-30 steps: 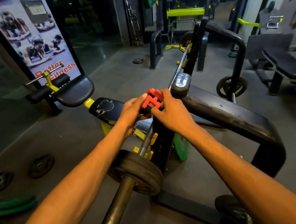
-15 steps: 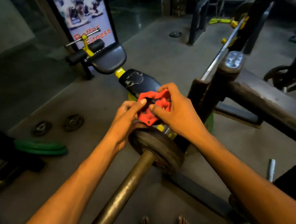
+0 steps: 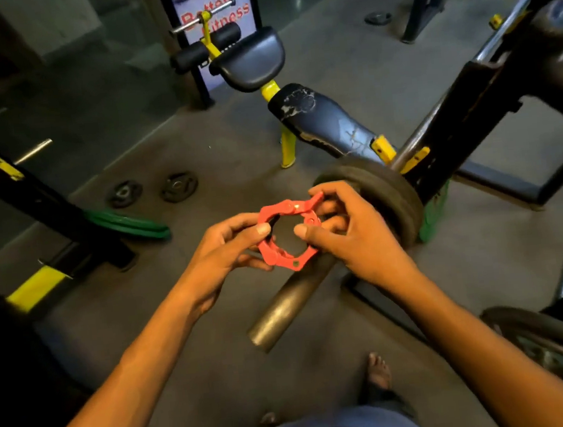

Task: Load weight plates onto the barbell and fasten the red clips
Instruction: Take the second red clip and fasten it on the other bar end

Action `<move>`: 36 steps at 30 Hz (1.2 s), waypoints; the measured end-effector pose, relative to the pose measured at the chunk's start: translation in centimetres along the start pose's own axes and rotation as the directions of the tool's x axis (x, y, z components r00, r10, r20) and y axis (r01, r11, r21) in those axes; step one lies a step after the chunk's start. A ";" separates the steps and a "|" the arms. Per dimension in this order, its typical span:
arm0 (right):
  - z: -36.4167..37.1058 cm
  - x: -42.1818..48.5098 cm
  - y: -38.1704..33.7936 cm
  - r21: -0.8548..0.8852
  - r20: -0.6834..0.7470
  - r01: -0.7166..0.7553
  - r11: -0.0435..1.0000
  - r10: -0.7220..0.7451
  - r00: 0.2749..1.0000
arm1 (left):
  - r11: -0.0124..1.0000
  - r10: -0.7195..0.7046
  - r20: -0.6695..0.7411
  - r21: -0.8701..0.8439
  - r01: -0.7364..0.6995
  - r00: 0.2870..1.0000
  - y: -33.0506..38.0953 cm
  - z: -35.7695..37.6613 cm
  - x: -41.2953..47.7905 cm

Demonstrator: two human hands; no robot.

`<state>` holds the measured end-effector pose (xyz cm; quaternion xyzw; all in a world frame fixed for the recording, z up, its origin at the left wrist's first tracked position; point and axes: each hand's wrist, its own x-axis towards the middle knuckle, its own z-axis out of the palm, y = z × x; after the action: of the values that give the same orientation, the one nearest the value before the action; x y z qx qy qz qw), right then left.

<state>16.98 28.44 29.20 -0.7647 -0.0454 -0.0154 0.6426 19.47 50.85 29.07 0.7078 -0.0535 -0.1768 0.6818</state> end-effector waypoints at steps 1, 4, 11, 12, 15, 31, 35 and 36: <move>1.3 -1.2 0.2 -0.011 -0.024 -0.008 1.000 0.007 1.000 | 1.000 -0.003 0.018 0.004 0.003 1.000 -0.6 -0.8 -0.9; 5.4 -4.9 0.5 -0.032 -0.100 -0.057 0.998 0.053 0.994 | 0.999 -0.025 0.082 0.023 0.024 0.996 -2.6 -3.6 -3.6; 11.8 -12.2 1.0 -0.109 -0.179 -0.171 0.979 0.150 0.972 | 0.996 -0.085 0.205 0.040 0.078 0.975 -7.0 -6.8 -9.3; 12.1 -12.9 1.1 -0.134 -0.186 -0.178 0.975 0.152 0.971 | 0.996 -0.083 0.222 0.043 0.075 0.971 -7.5 -6.9 -9.7; 12.9 -14.3 1.4 -0.149 -0.184 -0.197 0.969 0.169 0.968 | 0.996 -0.076 0.245 0.059 0.063 0.967 -8.8 -6.9 -10.6; 16.5 -16.9 6.1 -0.303 -0.267 -0.062 0.951 -0.022 0.964 | 0.996 -0.067 0.129 0.074 0.058 0.989 -13.2 -6.2 -11.0; 17.5 -17.1 6.5 -0.407 -0.286 -0.003 0.914 -0.124 0.950 | 0.991 -0.131 0.192 0.041 0.126 0.972 -14.1 -7.2 -9.7; 17.9 -17.1 6.7 -0.439 -0.298 -0.001 0.899 -0.145 0.944 | 0.989 -0.147 0.212 0.057 0.138 0.966 -14.3 -7.4 -9.3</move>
<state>-0.06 44.11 18.14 -0.8729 0.0364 -0.1742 0.4543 10.83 61.75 16.69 0.7006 -0.0798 -0.2998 0.6426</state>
